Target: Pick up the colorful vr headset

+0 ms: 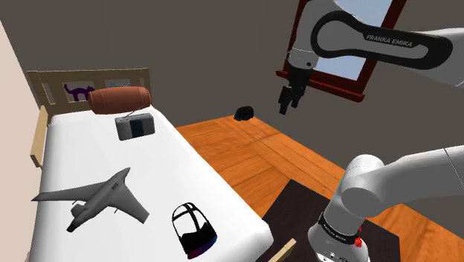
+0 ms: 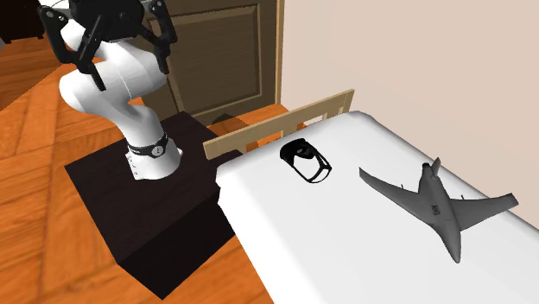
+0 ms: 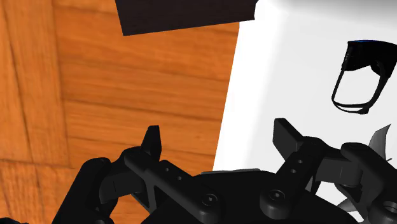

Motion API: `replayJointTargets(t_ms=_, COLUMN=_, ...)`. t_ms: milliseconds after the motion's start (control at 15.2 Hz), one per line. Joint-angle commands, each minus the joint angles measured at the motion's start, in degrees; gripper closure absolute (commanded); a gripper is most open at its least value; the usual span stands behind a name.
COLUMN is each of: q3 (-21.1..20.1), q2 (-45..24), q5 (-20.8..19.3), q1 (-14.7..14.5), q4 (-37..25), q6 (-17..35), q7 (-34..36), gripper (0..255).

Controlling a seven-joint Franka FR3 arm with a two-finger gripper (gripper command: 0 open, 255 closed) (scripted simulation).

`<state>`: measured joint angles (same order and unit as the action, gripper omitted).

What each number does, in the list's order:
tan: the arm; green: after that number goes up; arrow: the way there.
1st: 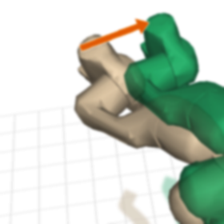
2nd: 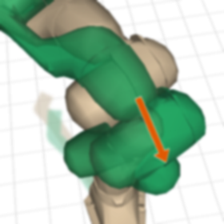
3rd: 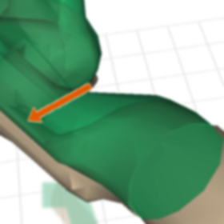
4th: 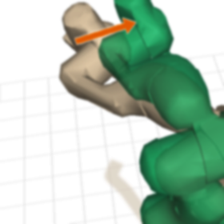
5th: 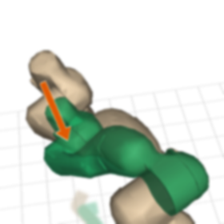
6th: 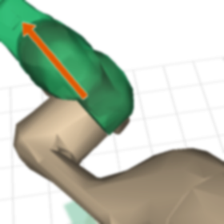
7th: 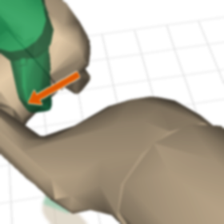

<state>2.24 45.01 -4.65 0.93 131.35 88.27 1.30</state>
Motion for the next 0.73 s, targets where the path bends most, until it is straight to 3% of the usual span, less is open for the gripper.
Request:
replayJointTargets(t_ms=0, q3=0.00, q2=0.00, q5=0.00, q1=0.00, q4=0.00, q6=0.00, q7=0.00, gripper=0)
replayJointTargets(t_ms=660, q3=-10.28, q2=-2.32, q5=7.41, q1=-3.11, q4=10.22, q6=12.14, q7=13.35, gripper=0)
